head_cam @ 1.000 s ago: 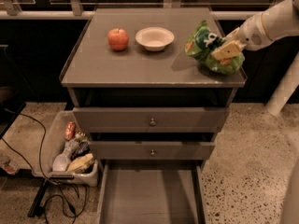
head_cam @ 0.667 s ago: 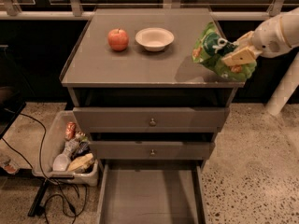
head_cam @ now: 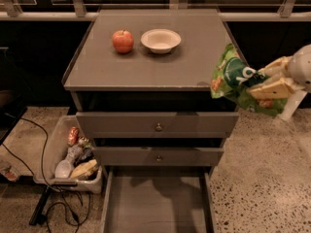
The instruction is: Place green rice chip bag into bottom drawer
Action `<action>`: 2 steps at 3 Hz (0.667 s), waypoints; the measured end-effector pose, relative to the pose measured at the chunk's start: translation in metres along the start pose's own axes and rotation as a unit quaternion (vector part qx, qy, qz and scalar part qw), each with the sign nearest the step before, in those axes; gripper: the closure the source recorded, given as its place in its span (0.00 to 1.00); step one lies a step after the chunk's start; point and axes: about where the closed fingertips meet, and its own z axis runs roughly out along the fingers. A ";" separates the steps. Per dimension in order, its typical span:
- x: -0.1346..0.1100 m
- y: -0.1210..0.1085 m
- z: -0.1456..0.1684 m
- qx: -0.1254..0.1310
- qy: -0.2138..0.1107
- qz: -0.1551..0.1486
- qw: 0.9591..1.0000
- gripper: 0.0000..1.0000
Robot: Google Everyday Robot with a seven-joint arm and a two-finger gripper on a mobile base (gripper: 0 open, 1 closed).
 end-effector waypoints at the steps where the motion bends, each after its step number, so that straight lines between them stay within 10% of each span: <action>1: 0.039 0.050 0.009 -0.034 0.019 0.033 0.999 1.00; 2: 0.049 0.062 0.018 -0.048 0.025 0.042 0.998 1.00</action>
Offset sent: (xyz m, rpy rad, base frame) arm -0.0406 -0.0006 -0.0395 0.0048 0.0894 -0.0050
